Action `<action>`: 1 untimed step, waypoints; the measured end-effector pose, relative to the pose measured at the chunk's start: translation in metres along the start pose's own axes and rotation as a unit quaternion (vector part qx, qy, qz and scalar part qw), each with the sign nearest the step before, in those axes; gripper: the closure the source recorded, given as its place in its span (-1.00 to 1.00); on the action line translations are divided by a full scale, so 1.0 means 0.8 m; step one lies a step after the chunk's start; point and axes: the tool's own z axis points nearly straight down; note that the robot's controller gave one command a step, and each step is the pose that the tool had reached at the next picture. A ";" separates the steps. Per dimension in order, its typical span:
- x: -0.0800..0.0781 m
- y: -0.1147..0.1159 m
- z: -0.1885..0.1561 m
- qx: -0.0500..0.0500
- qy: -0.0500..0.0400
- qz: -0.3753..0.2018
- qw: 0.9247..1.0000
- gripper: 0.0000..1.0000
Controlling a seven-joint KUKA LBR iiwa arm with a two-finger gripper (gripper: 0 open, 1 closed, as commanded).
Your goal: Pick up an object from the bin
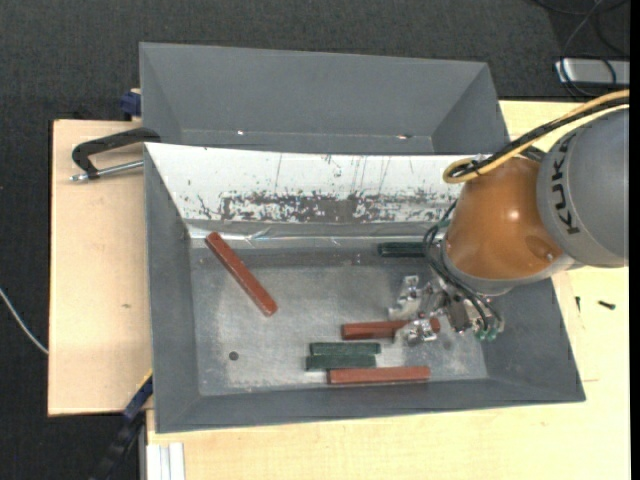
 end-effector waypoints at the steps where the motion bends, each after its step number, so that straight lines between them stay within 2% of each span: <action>1: 0.002 0.022 -0.185 0.000 -0.004 -0.034 0.999 1.00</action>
Offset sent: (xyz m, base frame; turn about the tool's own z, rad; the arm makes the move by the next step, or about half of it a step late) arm 0.0000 0.0000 0.0000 0.0000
